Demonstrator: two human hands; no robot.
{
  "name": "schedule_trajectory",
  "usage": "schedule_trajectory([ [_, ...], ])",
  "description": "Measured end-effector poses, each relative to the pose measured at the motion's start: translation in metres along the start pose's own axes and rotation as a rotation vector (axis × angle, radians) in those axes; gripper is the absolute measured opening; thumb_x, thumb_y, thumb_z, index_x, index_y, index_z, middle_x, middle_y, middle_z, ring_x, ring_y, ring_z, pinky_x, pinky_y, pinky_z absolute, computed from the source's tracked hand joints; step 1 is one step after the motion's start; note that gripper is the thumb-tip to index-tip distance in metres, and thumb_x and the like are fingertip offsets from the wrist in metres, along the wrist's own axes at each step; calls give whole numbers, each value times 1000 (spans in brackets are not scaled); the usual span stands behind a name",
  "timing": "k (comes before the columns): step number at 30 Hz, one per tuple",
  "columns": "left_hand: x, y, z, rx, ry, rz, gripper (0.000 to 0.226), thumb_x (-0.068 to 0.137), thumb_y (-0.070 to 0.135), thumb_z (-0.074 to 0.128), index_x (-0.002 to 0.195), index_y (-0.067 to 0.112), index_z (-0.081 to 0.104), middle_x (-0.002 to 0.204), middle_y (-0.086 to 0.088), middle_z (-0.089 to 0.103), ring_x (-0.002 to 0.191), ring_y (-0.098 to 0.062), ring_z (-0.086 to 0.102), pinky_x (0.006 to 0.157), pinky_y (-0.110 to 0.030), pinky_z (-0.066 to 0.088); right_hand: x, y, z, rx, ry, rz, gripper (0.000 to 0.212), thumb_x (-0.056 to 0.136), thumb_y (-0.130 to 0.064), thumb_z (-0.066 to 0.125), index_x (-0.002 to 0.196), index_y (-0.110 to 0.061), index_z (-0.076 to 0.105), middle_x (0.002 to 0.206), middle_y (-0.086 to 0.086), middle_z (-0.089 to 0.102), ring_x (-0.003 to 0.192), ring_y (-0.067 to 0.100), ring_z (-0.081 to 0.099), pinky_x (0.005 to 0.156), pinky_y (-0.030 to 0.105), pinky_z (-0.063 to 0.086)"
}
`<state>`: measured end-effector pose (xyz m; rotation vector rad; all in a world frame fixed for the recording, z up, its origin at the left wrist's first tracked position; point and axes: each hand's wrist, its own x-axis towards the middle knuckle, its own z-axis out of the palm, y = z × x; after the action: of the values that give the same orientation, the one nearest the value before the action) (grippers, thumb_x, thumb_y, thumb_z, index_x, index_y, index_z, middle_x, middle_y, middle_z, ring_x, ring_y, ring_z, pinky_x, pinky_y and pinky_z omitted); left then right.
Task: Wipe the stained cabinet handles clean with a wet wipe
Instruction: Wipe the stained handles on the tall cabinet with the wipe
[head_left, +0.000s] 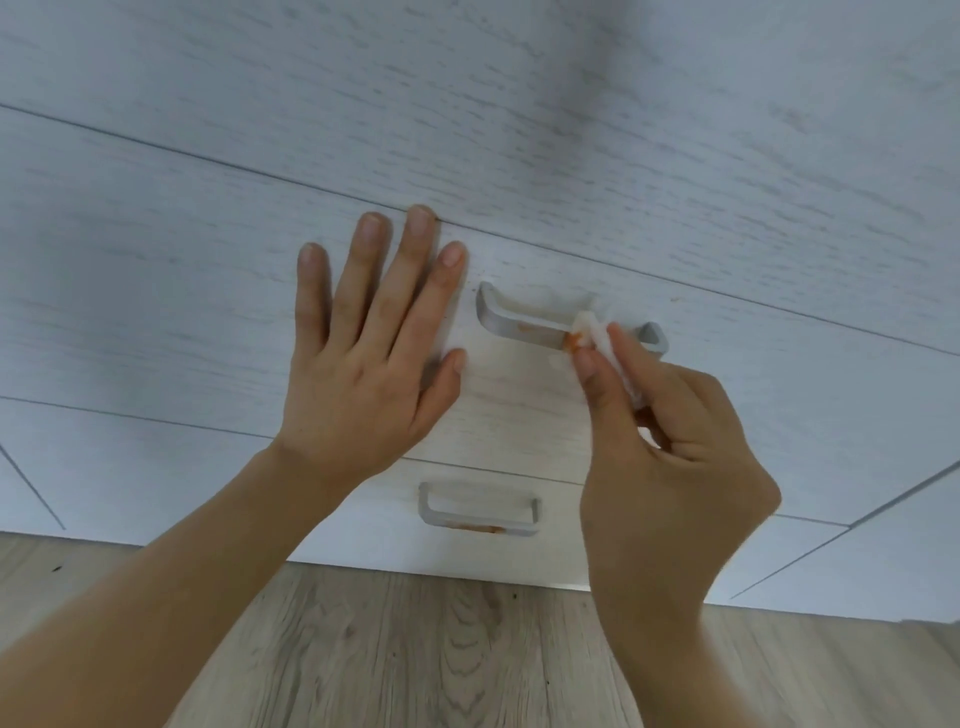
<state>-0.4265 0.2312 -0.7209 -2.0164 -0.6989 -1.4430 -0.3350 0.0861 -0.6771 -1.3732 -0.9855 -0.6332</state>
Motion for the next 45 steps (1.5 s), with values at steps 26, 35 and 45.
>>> schedule_trajectory([
  [26,-1,-5,-4,-19,-38,27,65,99,37,36,151,7,11,157,-1,-17,145,-21,-13,116,-46,-5,-8,-7,13,115,-11,59,26,80,-12,72,105,-8,68,77,-1,65,72,-5,56,67,3,43],
  [35,0,-4,-5,-33,-44,19,62,99,36,36,150,8,14,157,0,-19,145,-21,-14,117,-46,-6,0,-6,5,95,-15,64,23,83,-18,70,105,-9,69,72,0,61,62,1,56,60,5,43],
  [45,-1,-6,-7,-24,-48,43,65,98,36,40,150,7,13,157,-3,-6,145,-22,-12,116,-46,-5,-8,-16,16,160,-66,80,27,82,-20,70,108,-14,66,78,-5,65,71,-3,60,66,5,45],
])
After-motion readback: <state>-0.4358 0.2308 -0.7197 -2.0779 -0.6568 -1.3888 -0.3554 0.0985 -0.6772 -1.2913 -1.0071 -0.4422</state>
